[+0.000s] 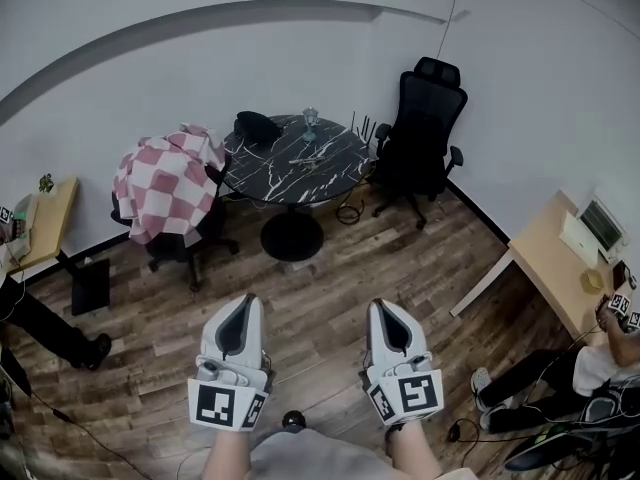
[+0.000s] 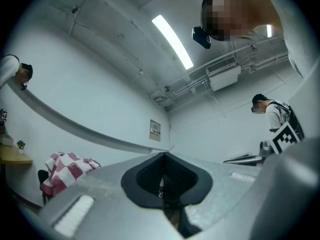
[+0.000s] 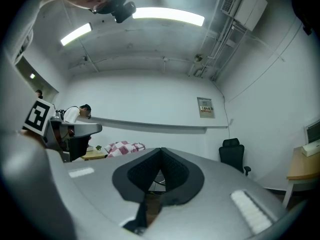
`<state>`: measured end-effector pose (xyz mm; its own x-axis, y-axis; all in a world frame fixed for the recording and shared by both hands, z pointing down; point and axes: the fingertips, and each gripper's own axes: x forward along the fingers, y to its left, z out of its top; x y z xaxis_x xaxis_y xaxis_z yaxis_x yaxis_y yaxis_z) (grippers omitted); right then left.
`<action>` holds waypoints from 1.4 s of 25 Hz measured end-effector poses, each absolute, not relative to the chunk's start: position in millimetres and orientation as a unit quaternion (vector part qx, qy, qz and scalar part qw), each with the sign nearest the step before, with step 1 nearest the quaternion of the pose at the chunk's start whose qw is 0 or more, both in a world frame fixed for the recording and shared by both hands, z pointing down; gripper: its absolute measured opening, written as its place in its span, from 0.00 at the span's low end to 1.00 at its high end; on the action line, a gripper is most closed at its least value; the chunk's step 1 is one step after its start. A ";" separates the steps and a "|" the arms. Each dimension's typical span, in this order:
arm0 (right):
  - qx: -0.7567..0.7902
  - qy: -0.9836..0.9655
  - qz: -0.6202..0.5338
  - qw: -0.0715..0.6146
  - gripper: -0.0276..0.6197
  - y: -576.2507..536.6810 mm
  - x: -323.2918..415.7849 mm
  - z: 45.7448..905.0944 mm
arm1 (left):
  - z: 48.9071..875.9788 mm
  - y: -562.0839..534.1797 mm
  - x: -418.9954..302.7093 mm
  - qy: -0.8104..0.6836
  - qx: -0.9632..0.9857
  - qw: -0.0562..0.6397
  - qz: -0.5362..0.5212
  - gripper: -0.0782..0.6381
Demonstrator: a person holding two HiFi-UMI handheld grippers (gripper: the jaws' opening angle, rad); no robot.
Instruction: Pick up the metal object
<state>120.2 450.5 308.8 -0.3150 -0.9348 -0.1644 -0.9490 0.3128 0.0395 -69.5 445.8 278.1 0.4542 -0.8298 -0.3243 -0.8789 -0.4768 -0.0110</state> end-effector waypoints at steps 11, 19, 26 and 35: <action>-0.593 0.799 0.073 0.069 0.05 405.4 89.6 301.3 | 263.2 404.3 -113.4 0.502 -0.841 0.114 0.165 0.11; -0.611 0.788 0.059 0.041 0.05 377.3 88.0 319.2 | 282.4 366.1 -108.1 0.481 -0.858 0.100 0.150 0.11; -0.606 0.793 0.052 0.034 0.05 320.8 86.0 331.9 | 295.2 316.3 -117.1 0.494 -0.854 0.093 0.138 0.11; -0.585 0.807 0.065 0.050 0.05 216.6 100.8 313.3 | 277.3 224.0 -109.0 0.525 -0.830 0.102 0.160 0.11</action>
<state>100.8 216.6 313.3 -0.3100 -0.9378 -0.1560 -0.9507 0.3066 0.0461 -109.0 224.0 277.3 0.3984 -0.8385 -0.3718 -0.9034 -0.4288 -0.0011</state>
